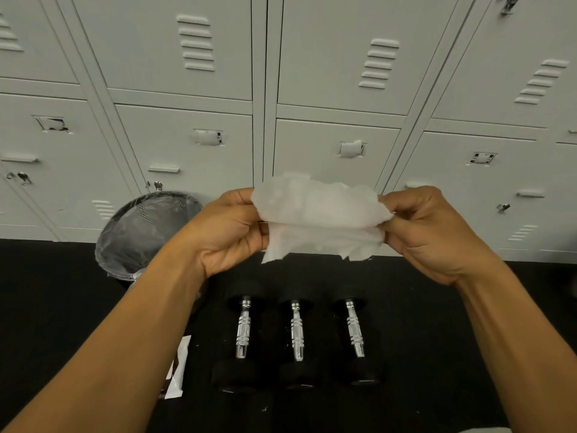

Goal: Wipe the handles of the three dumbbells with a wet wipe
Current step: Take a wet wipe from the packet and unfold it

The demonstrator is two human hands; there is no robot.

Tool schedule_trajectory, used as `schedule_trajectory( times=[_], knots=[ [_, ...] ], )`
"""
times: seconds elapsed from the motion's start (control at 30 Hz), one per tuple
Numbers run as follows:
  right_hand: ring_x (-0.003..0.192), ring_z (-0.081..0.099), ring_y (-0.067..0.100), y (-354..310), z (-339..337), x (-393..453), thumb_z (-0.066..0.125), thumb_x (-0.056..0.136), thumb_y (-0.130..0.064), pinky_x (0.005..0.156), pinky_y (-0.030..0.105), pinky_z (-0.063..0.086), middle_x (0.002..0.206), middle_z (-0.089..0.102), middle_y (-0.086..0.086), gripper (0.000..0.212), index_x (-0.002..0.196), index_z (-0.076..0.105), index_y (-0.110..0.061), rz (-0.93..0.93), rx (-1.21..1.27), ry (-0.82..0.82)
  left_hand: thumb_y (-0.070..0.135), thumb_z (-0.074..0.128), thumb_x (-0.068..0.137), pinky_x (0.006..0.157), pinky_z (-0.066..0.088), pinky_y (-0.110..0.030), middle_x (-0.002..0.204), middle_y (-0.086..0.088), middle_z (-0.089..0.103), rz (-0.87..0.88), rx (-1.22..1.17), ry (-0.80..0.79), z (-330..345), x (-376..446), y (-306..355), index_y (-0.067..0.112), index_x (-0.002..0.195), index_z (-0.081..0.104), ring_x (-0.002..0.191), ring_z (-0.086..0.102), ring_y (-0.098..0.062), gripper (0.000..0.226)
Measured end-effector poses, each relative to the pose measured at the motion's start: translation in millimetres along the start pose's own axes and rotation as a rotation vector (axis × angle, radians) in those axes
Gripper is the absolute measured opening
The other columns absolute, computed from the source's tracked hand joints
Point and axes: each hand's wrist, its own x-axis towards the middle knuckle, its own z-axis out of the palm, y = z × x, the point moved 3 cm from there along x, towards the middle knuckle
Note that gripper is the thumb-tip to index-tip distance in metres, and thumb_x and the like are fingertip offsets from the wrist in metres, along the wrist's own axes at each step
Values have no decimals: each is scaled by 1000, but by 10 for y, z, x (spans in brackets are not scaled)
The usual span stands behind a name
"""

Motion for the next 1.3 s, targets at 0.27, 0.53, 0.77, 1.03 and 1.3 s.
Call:
schedule_trajectory(
  times=[0.27, 0.53, 0.77, 1.03, 1.3],
  knots=[
    [97, 66, 18, -51, -38, -3, 63, 59, -12, 77, 31, 58, 81, 68, -8, 17, 51, 70, -25, -75, 257, 38, -18, 32, 88, 59, 55, -22, 63, -3, 64, 253, 174, -47, 65, -108, 328, 11, 47, 64, 64, 61, -16, 59],
    [83, 61, 14, -288, 36, -72, 43, 65, 21, 60, 19, 48, 83, 62, -1, 52, 47, 70, -19, -129, 139, -110, -29, 22, 76, 52, 50, -17, 52, -1, 59, 257, 298, -98, 55, -183, 403, 10, 37, 57, 57, 61, -13, 66],
    [80, 54, 11, -106, 36, -30, 55, 82, 17, 65, 22, 46, 91, 55, 4, 52, 77, 75, -30, -251, -428, 173, -13, 35, 59, 54, 39, -18, 55, 1, 55, 533, 674, 55, 7, -127, 422, 16, 45, 61, 59, 50, -12, 41],
    [88, 67, 17, -23, 23, 1, 78, 60, -35, 81, 37, 54, 83, 72, -3, 21, 73, 76, -19, -33, 111, 232, 18, 80, 62, 71, 55, -39, 82, -5, 69, 444, 540, 85, 50, -108, 336, 11, 71, 71, 82, 66, -23, 14],
    [93, 69, 27, 83, -55, -44, 68, 65, -6, 77, 38, 58, 103, 70, 18, 47, 112, 61, -11, 381, 145, 65, -1, 65, 81, 63, 54, -31, 70, -11, 67, 297, 529, 123, 25, -86, 289, 11, 103, 62, 68, 67, -18, 26]
  ],
)
